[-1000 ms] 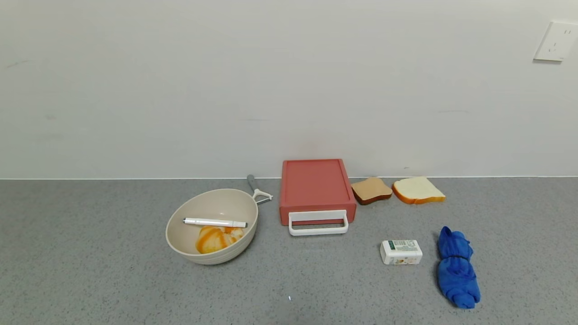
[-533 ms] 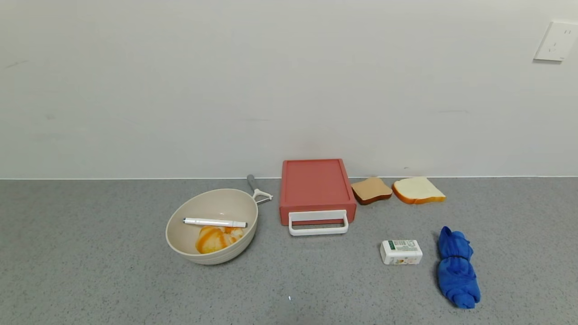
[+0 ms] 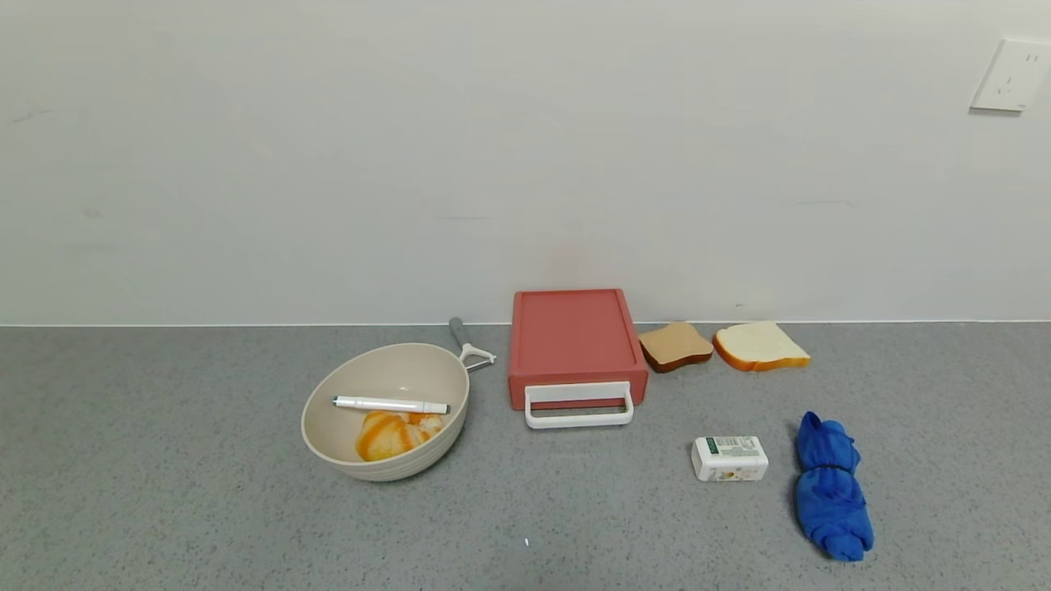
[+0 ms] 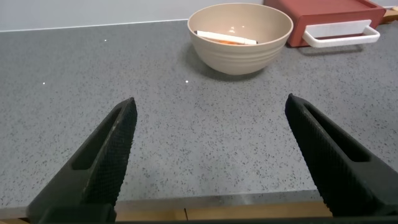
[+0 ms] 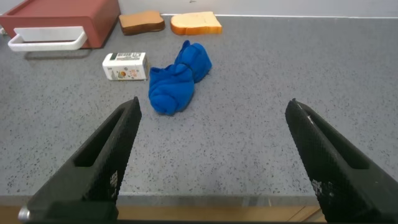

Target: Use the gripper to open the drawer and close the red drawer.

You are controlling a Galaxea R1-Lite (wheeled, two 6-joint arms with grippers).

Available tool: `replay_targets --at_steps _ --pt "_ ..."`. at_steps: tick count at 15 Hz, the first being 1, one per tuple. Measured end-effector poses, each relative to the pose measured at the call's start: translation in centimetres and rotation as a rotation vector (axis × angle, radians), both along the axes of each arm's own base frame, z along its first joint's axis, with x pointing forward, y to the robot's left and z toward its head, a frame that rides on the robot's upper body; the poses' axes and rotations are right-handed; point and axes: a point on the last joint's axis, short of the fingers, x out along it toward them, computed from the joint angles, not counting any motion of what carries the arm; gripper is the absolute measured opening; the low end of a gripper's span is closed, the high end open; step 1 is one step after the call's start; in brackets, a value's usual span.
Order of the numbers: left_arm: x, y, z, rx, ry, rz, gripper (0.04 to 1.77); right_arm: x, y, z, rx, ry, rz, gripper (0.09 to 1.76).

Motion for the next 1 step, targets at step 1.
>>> replay_targets --at_steps 1 --pt "0.00 0.00 0.00 0.000 0.000 0.000 1.72 0.00 0.00 0.00 0.000 0.000 0.000 1.71"
